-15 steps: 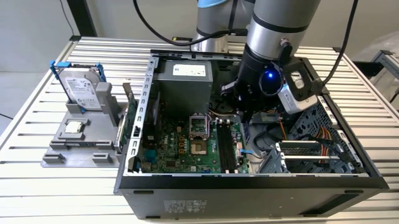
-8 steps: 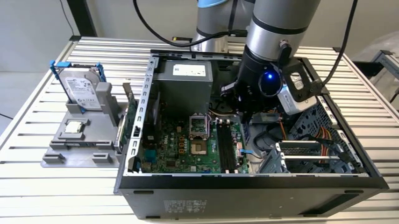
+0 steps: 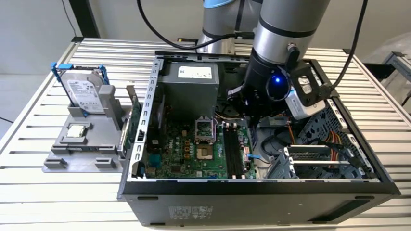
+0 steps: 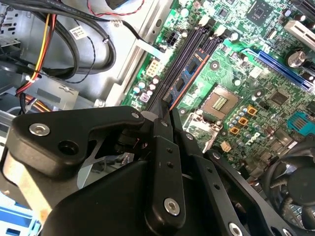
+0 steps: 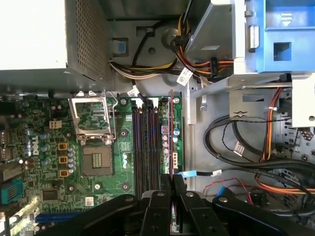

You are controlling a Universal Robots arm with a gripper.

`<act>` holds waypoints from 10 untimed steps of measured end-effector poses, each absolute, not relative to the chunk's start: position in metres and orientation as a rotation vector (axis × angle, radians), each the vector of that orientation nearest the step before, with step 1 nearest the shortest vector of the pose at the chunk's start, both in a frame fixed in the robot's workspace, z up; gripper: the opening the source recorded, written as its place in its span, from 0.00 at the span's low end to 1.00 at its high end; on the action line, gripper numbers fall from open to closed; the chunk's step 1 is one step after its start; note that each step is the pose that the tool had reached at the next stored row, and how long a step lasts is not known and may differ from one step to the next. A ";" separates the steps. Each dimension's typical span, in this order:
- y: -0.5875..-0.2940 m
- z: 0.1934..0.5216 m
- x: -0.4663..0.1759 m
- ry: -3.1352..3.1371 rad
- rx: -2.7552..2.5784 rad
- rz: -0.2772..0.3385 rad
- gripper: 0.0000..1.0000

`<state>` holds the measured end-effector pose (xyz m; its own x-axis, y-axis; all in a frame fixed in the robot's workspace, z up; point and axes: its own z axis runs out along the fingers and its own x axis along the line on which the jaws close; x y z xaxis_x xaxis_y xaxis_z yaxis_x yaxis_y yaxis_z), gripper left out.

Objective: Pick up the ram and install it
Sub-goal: 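Insert the ram into the slot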

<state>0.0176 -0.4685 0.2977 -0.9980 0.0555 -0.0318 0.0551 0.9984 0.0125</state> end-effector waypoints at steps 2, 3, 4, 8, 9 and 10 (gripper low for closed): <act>-0.469 0.297 0.018 3.108 0.086 0.018 0.00; -0.469 0.296 0.018 3.108 0.086 0.018 0.00; -0.469 0.296 0.018 3.108 0.086 0.018 0.00; -0.469 0.294 0.018 3.108 0.086 0.017 0.00; -0.469 0.294 0.018 3.108 0.086 0.017 0.00; -0.469 0.293 0.018 3.108 0.086 0.017 0.00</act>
<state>0.0176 -0.4685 0.2931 -0.9980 0.0555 -0.0318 0.0551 0.9984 0.0120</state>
